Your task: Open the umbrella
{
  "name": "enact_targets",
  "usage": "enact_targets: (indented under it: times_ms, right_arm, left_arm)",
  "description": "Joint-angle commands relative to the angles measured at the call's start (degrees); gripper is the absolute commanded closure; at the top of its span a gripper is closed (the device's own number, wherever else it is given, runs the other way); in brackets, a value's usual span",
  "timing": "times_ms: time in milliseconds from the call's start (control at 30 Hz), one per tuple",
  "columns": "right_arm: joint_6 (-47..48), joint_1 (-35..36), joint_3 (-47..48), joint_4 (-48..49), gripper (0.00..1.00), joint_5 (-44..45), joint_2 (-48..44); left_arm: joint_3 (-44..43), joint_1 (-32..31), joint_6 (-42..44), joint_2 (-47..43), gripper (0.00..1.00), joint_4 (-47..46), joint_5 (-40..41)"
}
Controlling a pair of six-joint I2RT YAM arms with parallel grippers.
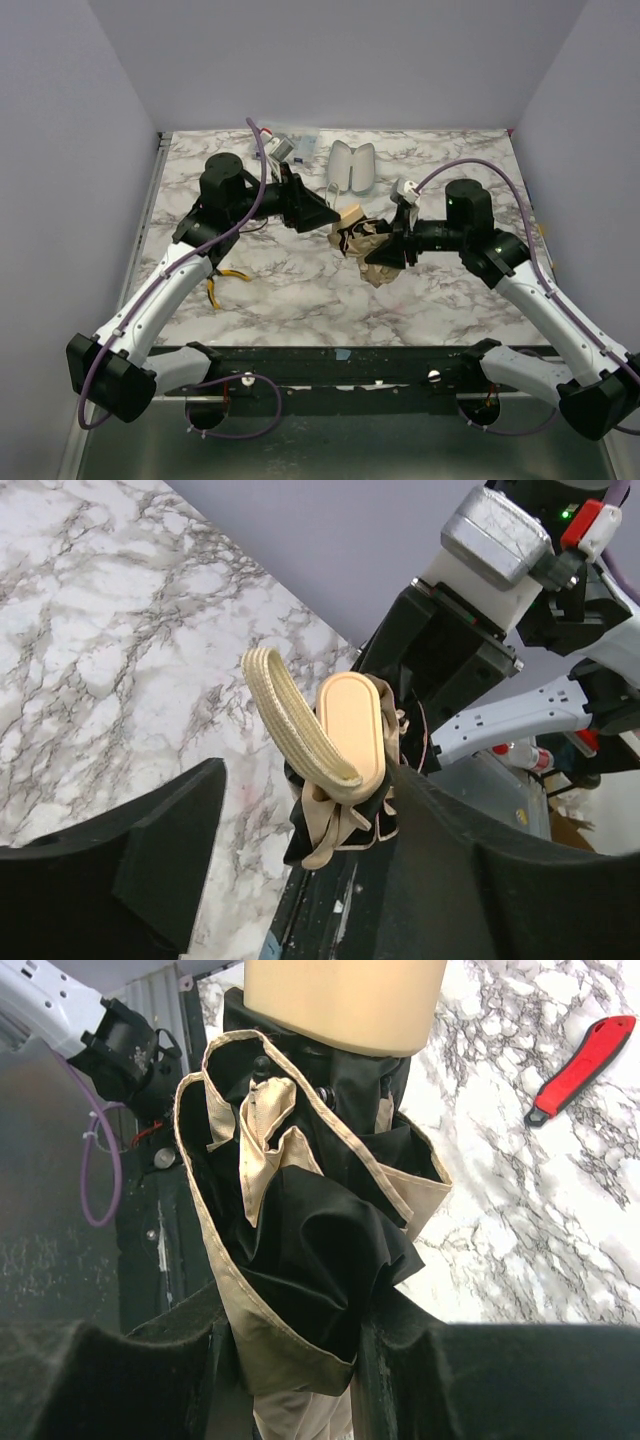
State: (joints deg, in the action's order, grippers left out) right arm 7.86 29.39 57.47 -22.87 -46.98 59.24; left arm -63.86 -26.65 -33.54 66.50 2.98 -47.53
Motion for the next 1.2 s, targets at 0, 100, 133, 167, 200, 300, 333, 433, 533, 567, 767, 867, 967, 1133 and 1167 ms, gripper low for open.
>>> enact_targets:
  times_ms: [0,100,133,167,200,300,333,433,533,567,767,867,967,1133,1167]
  right_arm:
    - [2.97,1.11,2.3,0.46,0.99,0.76,-0.05]
    - [2.96,1.8,1.89,0.44,0.99,1.6,-0.49]
    - [2.7,1.86,1.65,0.46,0.99,1.91,-0.73]
    - [2.67,1.9,1.47,0.44,0.99,1.98,-1.02]
    - [2.75,1.9,1.21,0.14,0.99,2.16,-1.28]
    - [2.89,1.86,0.48,-0.66,0.99,2.72,-2.09]
    - [3.44,1.84,0.31,-1.29,1.0,2.85,-2.24]
    - [5.04,1.89,-0.57,-3.65,0.99,3.4,-2.72]
    - [5.47,1.9,-2.17,-4.9,0.99,4.0,-3.11]
    - [5.67,1.86,-2.55,-5.27,0.99,4.07,-3.08]
    - [7.79,1.9,-2.67,-6.68,0.99,5.3,-1.75]
    - [8.38,1.86,-2.46,-7.05,0.99,5.35,-1.28]
    - [6.75,1.89,-1.66,-5.84,0.99,4.88,-0.89]
    - [5.42,1.84,-0.07,-7.76,0.99,7.66,1.09]
    - [6.13,1.9,0.49,-9.4,0.99,7.88,1.6]
  left_arm:
    - [-1.45,-0.09,-5.4,0.2,0.4,-4.96,0.29]
    - [-1.27,-0.04,-5.25,-0.03,0.67,-5.08,0.22]
    - [-1.21,-0.02,-4.82,-0.25,0.76,-4.61,0.54]
    - [-1.27,0.09,-4.04,-0.48,0.87,-3.72,1.46]
    - [-1.29,0.38,-3.47,-0.74,0.97,-3.37,1.72]
    - [-1.34,1.82,-3.03,-1.48,1.0,-3.45,1.44]
    - [-1.44,2.72,-3.02,-1.61,1.0,-3.72,1.46]
    - [-2.72,5.91,-2.84,-1.72,1.0,-4.82,1.01]
    - [-5.03,8.19,-0.31,-1.9,1.0,-5.29,0.85]
    - [-5.64,8.79,0.27,-1.95,1.0,-5.04,0.93]
    - [-5.49,10.09,1.86,-3.22,1.0,-4.58,1.82]
    - [-4.71,10.09,3.66,-3.9,0.97,-3.87,1.33]
    - [-5.15,9.39,9.55,-4.26,0.25,0.6,-1.91]
    - [-6.18,9.12,32.34,-8.16,0.02,9.25,5.65]
    - [-6.78,9.16,39.31,-9.01,0.02,11.47,6.79]
